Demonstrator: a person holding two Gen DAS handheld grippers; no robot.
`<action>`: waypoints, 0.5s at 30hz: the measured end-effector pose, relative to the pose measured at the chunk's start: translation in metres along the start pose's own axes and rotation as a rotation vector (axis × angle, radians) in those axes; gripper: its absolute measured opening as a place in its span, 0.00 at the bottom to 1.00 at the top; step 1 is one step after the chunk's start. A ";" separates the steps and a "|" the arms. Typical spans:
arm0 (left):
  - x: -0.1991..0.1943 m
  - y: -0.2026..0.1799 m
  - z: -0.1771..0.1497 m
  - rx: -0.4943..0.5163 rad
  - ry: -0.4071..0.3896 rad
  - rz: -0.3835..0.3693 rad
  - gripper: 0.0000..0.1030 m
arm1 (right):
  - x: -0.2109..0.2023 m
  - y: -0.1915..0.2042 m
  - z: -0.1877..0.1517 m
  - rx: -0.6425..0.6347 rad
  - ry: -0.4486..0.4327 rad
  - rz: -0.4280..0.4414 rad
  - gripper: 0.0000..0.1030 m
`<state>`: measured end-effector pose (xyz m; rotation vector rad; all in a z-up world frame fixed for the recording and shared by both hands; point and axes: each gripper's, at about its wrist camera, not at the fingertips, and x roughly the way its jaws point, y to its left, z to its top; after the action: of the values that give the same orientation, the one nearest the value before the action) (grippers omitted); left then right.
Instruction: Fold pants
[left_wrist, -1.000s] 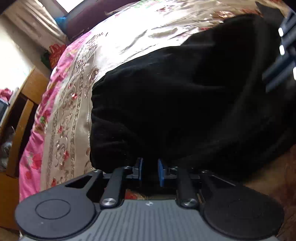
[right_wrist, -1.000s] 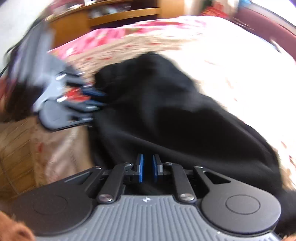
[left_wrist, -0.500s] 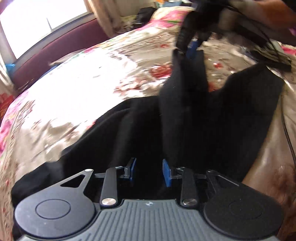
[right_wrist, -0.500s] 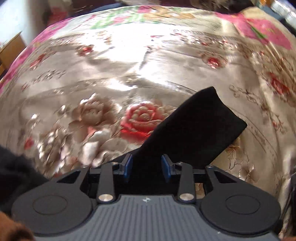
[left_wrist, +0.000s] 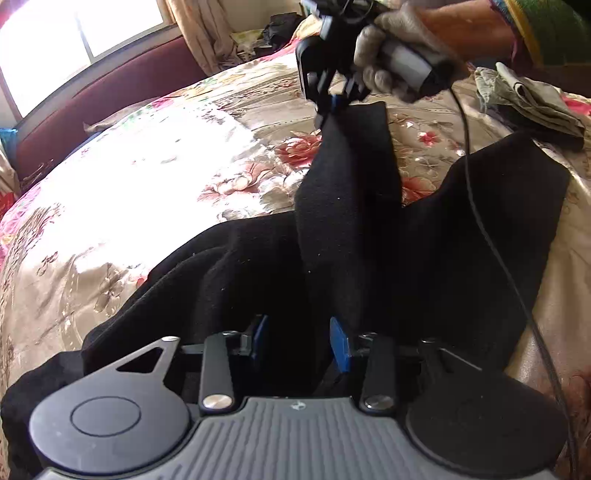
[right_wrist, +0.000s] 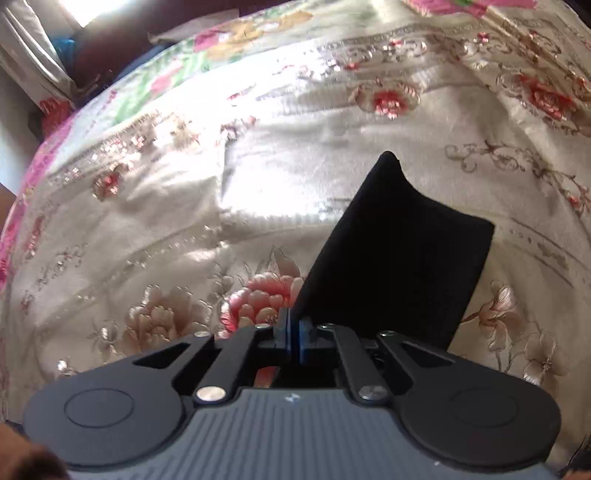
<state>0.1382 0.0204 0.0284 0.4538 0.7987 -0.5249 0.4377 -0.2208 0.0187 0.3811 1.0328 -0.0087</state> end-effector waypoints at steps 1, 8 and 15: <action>-0.001 0.001 0.002 0.005 0.006 -0.008 0.45 | -0.019 -0.003 0.000 0.005 -0.025 0.036 0.05; -0.024 -0.010 0.020 0.094 -0.028 -0.077 0.45 | -0.181 -0.069 -0.047 0.127 -0.192 0.202 0.05; -0.010 -0.055 0.016 0.252 0.038 -0.140 0.46 | -0.166 -0.183 -0.166 0.387 -0.045 -0.077 0.09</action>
<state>0.1080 -0.0291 0.0353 0.6443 0.8077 -0.7537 0.1792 -0.3679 0.0271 0.6890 0.9998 -0.2890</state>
